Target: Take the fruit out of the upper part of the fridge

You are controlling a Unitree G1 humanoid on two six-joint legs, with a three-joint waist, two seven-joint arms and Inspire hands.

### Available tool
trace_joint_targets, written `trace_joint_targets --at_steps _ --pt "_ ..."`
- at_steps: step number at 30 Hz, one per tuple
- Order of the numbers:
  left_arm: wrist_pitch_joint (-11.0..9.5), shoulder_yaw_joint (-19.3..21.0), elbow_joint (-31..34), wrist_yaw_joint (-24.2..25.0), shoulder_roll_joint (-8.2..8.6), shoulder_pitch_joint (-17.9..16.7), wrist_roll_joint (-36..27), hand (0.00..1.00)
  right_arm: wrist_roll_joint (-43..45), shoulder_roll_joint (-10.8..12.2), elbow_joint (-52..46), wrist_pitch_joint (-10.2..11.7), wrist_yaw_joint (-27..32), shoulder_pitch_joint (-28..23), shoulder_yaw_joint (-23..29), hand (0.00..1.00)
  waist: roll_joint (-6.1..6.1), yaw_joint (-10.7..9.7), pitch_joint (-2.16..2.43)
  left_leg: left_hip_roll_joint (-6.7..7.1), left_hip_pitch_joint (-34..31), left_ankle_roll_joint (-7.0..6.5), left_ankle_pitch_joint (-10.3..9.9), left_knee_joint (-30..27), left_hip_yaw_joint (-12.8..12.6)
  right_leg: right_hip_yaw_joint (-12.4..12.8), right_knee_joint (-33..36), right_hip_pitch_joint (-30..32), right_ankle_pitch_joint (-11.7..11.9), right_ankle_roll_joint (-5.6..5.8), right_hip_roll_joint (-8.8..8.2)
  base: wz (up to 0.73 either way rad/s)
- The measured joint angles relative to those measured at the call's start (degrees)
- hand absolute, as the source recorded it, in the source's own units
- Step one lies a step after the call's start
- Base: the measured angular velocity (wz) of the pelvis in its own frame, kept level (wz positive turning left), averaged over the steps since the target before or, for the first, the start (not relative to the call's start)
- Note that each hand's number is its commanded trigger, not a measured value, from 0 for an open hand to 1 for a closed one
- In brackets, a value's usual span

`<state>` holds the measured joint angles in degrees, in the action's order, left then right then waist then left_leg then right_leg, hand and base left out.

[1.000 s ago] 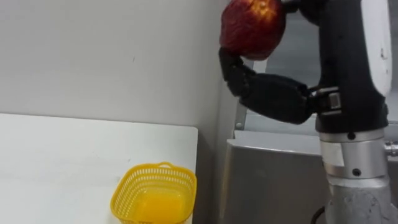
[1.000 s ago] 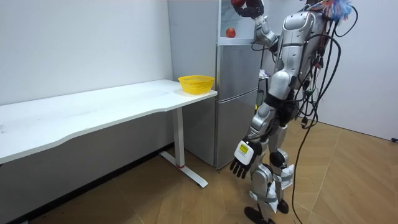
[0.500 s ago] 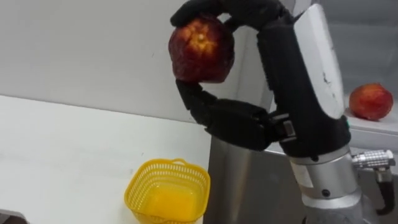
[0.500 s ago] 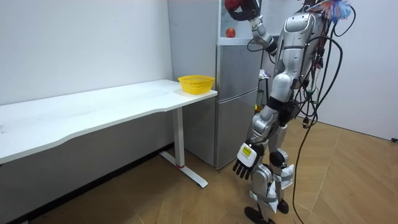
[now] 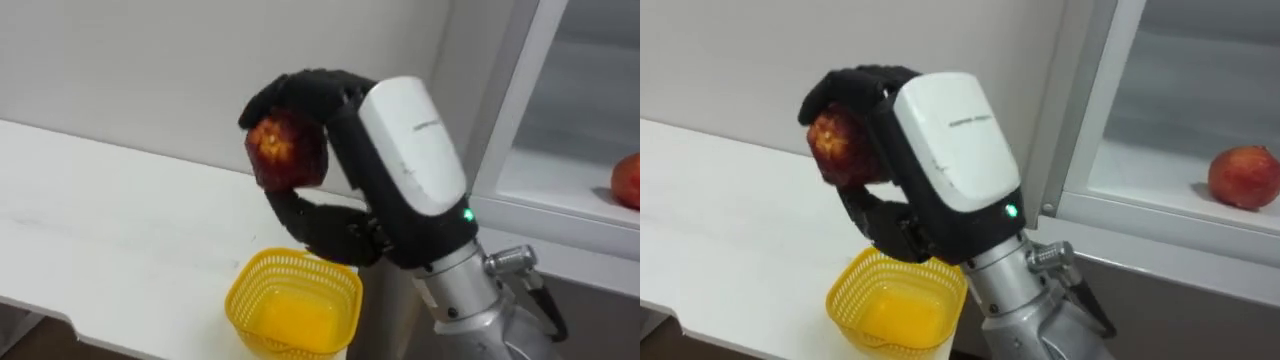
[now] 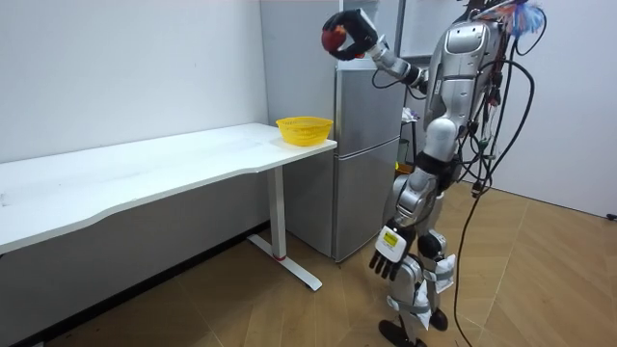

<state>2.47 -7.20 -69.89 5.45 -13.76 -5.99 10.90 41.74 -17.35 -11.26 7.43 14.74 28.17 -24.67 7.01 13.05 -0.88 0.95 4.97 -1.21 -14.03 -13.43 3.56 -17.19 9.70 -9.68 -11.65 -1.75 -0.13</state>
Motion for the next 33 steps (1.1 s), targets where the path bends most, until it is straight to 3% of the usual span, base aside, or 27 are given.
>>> trace_joint_targets --at_steps 5,8,14,25,33 --pt "0.05 0.0 0.11 -0.04 0.02 0.15 0.09 0.0 2.2 0.37 5.1 -0.04 -0.48 0.9 -1.18 1.0 0.23 1.72 0.11 -0.06 -0.58 0.05 0.03 -0.18 -0.02 -0.18 -0.01 0.68 0.0 0.0 0.0 0.01" --pt "0.05 -0.38 0.05 -0.26 -0.08 0.19 0.03 0.0 2.21 1.1 9.59 -0.18 -0.51 0.94 -1.7 1.0 0.77 2.92 -0.06 -0.08 -0.54 0.06 0.04 -0.15 0.16 -0.27 -0.03 0.65 0.0 0.0 -0.29 0.03" --pt "0.11 -0.89 0.07 -0.24 -0.48 0.73 -0.03 0.0 2.4 1.08 15.13 -2.63 -2.59 0.94 -3.51 1.0 1.91 3.05 -0.04 0.27 -2.07 0.02 0.06 -0.59 0.98 -0.22 -0.13 1.93 0.01 0.01 -0.49 0.06" --pt "0.12 -0.8 0.61 0.23 -1.04 1.41 0.1 0.0 2.51 0.89 21.1 -3.41 -4.17 0.94 -5.81 1.0 1.53 3.18 -0.33 0.5 -2.48 -0.03 0.09 -1.03 1.33 -0.13 -0.09 2.03 0.0 0.02 -0.67 0.01" --pt "2.2 -0.9 1.28 0.09 -1.5 0.76 0.07 0.0 0.74 0.01 25.75 -5.79 -5.54 0.96 -5.98 1.0 2.5 3.21 -0.17 0.62 -3.85 -0.13 0.16 -1.27 1.36 -1.0 0.0 3.0 0.0 0.02 -0.83 0.01"
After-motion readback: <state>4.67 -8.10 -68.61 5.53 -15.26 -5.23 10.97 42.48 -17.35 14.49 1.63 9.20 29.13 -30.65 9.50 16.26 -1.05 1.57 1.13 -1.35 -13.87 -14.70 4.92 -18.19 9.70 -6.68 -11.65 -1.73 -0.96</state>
